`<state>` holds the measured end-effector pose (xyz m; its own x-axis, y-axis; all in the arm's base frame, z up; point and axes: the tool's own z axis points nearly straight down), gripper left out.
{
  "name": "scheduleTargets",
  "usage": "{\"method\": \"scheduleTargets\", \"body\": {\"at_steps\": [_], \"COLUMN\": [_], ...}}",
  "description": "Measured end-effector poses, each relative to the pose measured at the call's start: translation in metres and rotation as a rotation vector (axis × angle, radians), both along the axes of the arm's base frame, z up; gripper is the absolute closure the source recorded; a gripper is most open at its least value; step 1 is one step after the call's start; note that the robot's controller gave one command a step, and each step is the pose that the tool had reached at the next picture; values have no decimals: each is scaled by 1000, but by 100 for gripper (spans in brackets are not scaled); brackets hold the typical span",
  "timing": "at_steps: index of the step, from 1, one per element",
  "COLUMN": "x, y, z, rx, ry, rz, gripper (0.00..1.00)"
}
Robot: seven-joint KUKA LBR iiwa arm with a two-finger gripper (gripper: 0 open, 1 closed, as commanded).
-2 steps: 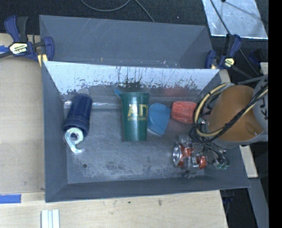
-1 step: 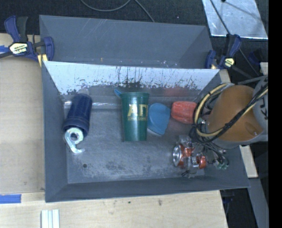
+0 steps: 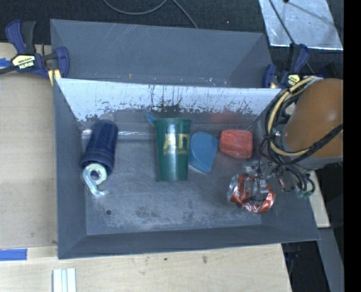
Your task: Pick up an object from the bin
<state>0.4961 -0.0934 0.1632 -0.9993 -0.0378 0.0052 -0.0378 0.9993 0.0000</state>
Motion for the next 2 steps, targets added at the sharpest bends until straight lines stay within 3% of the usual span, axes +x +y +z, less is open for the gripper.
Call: {"method": "scheduleTargets", "body": {"at_steps": [1,2], "x": [0,6], "y": [0,-10], "z": [0,112], "rx": [0,-1], "ry": [0,-4], "rz": [1,-27], "gripper": [100,100]}}
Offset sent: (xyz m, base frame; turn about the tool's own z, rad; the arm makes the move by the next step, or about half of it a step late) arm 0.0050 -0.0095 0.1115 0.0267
